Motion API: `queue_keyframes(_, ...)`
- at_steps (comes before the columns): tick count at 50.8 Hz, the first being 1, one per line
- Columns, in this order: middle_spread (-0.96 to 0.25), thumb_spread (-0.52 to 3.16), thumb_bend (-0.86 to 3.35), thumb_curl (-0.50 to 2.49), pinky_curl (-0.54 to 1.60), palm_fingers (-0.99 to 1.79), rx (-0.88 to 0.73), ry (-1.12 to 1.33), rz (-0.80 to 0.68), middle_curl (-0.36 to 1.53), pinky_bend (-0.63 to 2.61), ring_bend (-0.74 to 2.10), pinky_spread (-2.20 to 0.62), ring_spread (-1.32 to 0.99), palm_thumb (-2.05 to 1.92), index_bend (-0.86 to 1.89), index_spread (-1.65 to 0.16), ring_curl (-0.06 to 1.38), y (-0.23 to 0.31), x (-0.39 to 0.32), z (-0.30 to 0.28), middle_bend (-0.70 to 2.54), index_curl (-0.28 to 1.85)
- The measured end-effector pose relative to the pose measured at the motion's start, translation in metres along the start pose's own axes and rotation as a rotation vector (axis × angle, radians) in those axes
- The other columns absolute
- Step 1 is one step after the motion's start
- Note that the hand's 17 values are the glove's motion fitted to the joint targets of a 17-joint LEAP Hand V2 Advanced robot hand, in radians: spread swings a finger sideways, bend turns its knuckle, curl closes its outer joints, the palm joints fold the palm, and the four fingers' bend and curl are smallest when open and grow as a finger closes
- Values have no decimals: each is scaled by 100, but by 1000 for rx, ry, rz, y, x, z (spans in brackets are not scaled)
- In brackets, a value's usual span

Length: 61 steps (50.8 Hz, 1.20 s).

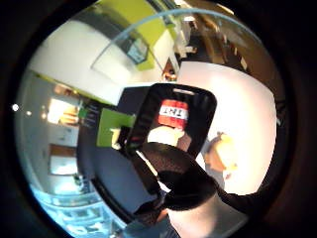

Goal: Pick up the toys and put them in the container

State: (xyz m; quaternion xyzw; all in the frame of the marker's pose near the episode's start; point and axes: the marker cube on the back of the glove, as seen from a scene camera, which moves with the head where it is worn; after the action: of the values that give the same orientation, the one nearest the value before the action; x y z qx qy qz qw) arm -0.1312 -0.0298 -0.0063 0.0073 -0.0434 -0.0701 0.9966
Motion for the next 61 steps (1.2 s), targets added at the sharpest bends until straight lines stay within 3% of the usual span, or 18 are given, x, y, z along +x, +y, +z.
queue_keyframes(10, 3, 100, -8, 25, 36, -19, -41, 26, 97, 38, 128, 33, 7, 5, -10, 7, -29, 31, 43, 43, 40, 17, 14)
queue_keyframes(29, 5, 100, -7, 22, 35, -22, -215, 7, 171, 32, 126, 22, 8, 6, -9, 8, -28, 30, 100, 67, 204, 13, 14)
queue_keyframes(51, 5, 103, -5, 22, 36, -29, -378, 30, 195, 23, 135, 17, 7, 7, -5, 6, -28, 30, 129, 54, 281, 9, 13)
queue_keyframes(57, 5, 107, -2, 23, 37, -10, -271, 35, 262, 19, 138, 53, 0, 6, -1, 3, -29, 39, 131, 54, 277, 8, 10)
queue_keyframes(61, 6, 120, 4, 25, 34, 23, -179, 52, 294, 21, 130, 86, -12, -5, 8, 7, -33, 45, 130, 54, 273, 20, 8)
